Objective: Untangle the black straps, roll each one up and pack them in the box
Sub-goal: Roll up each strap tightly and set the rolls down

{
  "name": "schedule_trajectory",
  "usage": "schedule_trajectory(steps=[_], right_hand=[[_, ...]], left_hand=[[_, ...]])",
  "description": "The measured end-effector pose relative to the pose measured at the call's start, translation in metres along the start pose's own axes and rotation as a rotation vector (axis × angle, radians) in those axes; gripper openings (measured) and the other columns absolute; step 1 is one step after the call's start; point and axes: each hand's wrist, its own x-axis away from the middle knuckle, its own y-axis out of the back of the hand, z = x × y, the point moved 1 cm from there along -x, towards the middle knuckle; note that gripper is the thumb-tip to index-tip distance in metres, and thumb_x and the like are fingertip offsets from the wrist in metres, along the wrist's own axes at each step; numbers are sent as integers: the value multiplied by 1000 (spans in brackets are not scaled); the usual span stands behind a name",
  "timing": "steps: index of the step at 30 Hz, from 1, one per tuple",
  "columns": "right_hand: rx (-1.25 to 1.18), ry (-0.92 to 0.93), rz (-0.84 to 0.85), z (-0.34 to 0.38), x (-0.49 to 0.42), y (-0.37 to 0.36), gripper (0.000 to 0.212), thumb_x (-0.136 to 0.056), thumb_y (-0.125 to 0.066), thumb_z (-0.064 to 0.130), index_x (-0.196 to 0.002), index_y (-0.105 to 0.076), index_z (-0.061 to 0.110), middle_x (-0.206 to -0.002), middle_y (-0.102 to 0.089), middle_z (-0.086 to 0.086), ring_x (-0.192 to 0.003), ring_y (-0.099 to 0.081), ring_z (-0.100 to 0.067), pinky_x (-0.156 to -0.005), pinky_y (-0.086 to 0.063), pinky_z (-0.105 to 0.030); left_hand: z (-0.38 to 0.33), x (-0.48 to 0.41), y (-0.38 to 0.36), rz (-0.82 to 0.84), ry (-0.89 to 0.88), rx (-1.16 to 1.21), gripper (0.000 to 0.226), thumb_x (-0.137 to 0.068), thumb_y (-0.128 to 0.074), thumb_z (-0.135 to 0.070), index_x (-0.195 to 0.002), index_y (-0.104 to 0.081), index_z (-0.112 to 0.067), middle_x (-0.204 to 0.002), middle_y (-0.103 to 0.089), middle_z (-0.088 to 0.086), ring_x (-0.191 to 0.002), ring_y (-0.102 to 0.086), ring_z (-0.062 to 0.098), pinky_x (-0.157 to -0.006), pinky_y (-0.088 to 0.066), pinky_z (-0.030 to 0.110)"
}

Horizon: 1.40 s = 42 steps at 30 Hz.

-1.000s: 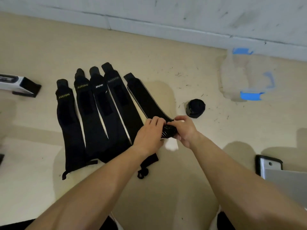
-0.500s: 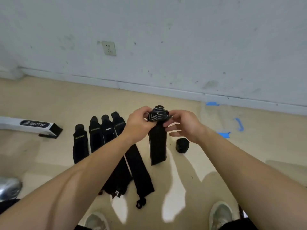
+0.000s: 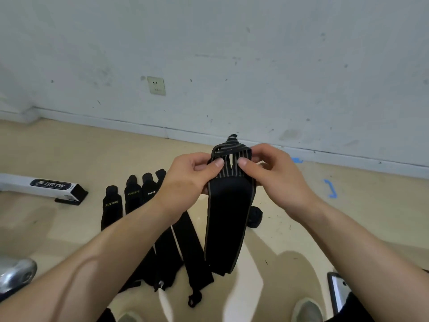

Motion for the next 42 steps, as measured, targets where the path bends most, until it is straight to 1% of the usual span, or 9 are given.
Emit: schedule_trajectory(steps=[5, 9, 13, 19, 25, 30, 33, 36, 42], right_hand=[[245, 194, -83, -4, -8, -9, 31, -93, -69, 22, -115, -55, 38, -104, -60, 15, -67, -60, -3, -62, -42, -11], [298, 245, -51, -7, -16, -14, 17, -97, -63, 22, -108, -60, 35, -106, -61, 16, -84, -58, 3, -67, -42, -9], [259, 214, -15, -11, -25, -16, 14, -98, -63, 22, -98, -63, 36, -104, -61, 16, -83, -59, 1, -69, -42, -9], [258, 182, 10, -15, -30, -16, 15, -96, -66, 25, -88, -66, 38, -102, -61, 15, -81, -61, -7, -69, -42, -11], [327, 204, 31, -18, -31, -14, 14, -98, -64, 26, -86, -69, 32, -101, -58, 15, -80, -59, -4, -69, -40, -9], [356, 218, 151, -18, -29, -14, 22, -100, -61, 27, -82, -60, 40, -102, -55, 16, -83, -58, -6, -75, -47, -19], [399, 217, 109, -17, -29, -14, 21, -99, -61, 30, -79, -58, 38, -98, -57, 16, -79, -61, -11, -78, -57, -38], [401, 202, 38, -15, -27, -14, 17, -97, -64, 33, -81, -63, 30, -94, -61, 15, -73, -64, -14, -75, -58, -45], [391, 202, -24, -14, -23, -14, 16, -92, -72, 29, -82, -59, 32, -86, -64, 19, -60, -63, -10, -57, -43, -19]], left_hand=[[10, -7, -2, -89, 85, 31, 19, -102, -62, -20, -110, -76, -10, -96, -79, 16, -85, -77, 29, -76, -62, 36], [17, -16, 1, -130, 137, 41, 17, -101, -63, -20, -107, -76, -10, -92, -78, 16, -80, -75, 24, -74, -58, 35], [23, -23, 1, -176, 155, 55, 16, -100, -66, -17, -111, -74, -11, -88, -77, 9, -78, -74, 21, -74, -56, 35], [28, -25, 2, -203, 99, -8, 22, -97, -69, -15, -119, -70, -18, -95, -80, 3, -94, -76, 22, -97, -56, 45], [24, -21, -1, -231, 26, -108, 32, -95, -73, -17, -122, -63, -30, -101, -78, -5, -85, -74, 6, -71, -49, 11], [23, -17, 0, -245, 6, -100, 36, -94, -73, -13, -120, -61, -33, -103, -78, -6, -89, -74, 8, -76, -49, 20], [21, -14, 1, -233, -25, -108, 37, -95, -72, -10, -119, -58, -34, -104, -77, -4, -74, -71, 11, -69, -53, 23], [21, -12, 1, -221, -39, -127, 37, -96, -70, -11, -118, -57, -36, -103, -74, -3, -71, -66, 16, -67, -57, 28], [22, -12, 2, -241, -86, -245, 23, -94, -73, -21, -111, -65, -35, -97, -75, -8, -58, -53, 3, -64, -44, 18]])
